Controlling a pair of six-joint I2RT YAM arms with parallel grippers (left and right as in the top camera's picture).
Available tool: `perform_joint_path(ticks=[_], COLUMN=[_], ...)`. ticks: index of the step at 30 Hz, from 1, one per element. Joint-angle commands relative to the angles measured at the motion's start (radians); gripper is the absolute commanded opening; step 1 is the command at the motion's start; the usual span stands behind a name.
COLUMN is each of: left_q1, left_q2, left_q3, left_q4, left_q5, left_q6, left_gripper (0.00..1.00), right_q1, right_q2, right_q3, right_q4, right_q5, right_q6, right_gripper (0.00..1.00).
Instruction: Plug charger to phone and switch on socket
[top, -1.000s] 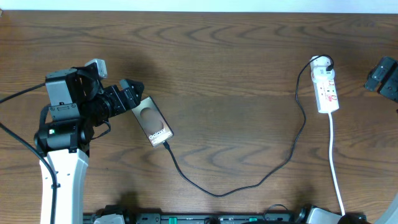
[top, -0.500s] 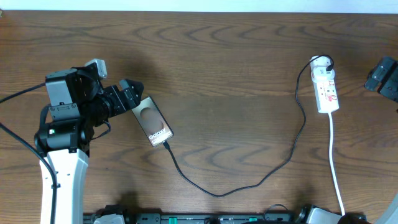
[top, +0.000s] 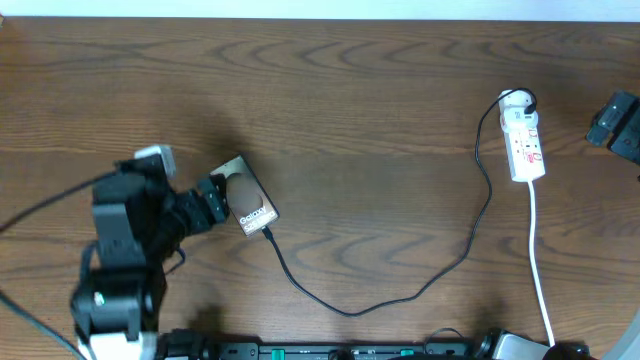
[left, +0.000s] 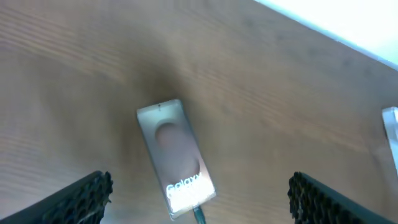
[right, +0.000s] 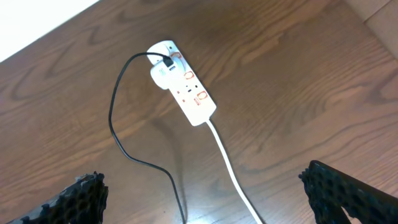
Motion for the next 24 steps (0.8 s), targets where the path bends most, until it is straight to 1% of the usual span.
perform_joint_path(ticks=[1, 5, 6, 8, 10, 13, 16, 18, 22, 24], left_q1=[-0.004, -0.004, -0.004, -0.004, -0.004, -0.004, 0.001, 0.008, 0.039, 0.060], left_q2=[-0.126, -0.278, -0.327, -0.381, -0.426, -0.483, -0.537, -0.562, -0.627, -0.695], left_q3=[-0.145, -0.324, -0.387, -0.454, -0.513, -0.583, -0.636, -0.652, -0.690, -0.723], left_q4=[0.134, 0.405, 0.511, 0.631, 0.744, 0.851, 0.885, 0.884, 0.865, 0.813], left_q5=[-0.047, -0.039, -0.039, -0.040, -0.039, -0.040, -0.039, -0.039, -0.039, -0.039], left_q6=[0.010, 0.010, 0.010, 0.019, 0.072, 0.175, 0.260, 0.287, 0.295, 0.295], left_gripper=[0.92, 0.92, 0.92, 0.92, 0.92, 0.92, 0.92, 0.92, 0.92, 0.92], right_q1=[0.004, 0.004, 0.004, 0.004, 0.004, 0.004, 0.004, 0.004, 0.004, 0.004], right_q2=[0.002, 0.002, 0.002, 0.002, 0.002, 0.002, 0.002, 0.002, 0.002, 0.002], right_q3=[0.001, 0.001, 0.001, 0.001, 0.001, 0.001, 0.001, 0.001, 0.001, 0.001], right_q4=[0.001, 0.001, 0.001, 0.001, 0.001, 0.001, 0.001, 0.001, 0.001, 0.001], right_q5=[0.011, 0.011, 0.011, 0.011, 0.011, 0.011, 0.011, 0.011, 0.011, 0.011], right_q6=[0.008, 0.008, 0.008, 0.008, 0.008, 0.008, 0.008, 0.008, 0.008, 0.008], right_gripper=[0.99, 0.99, 0.99, 0.99, 0.99, 0.99, 0.99, 0.99, 0.99, 0.99])
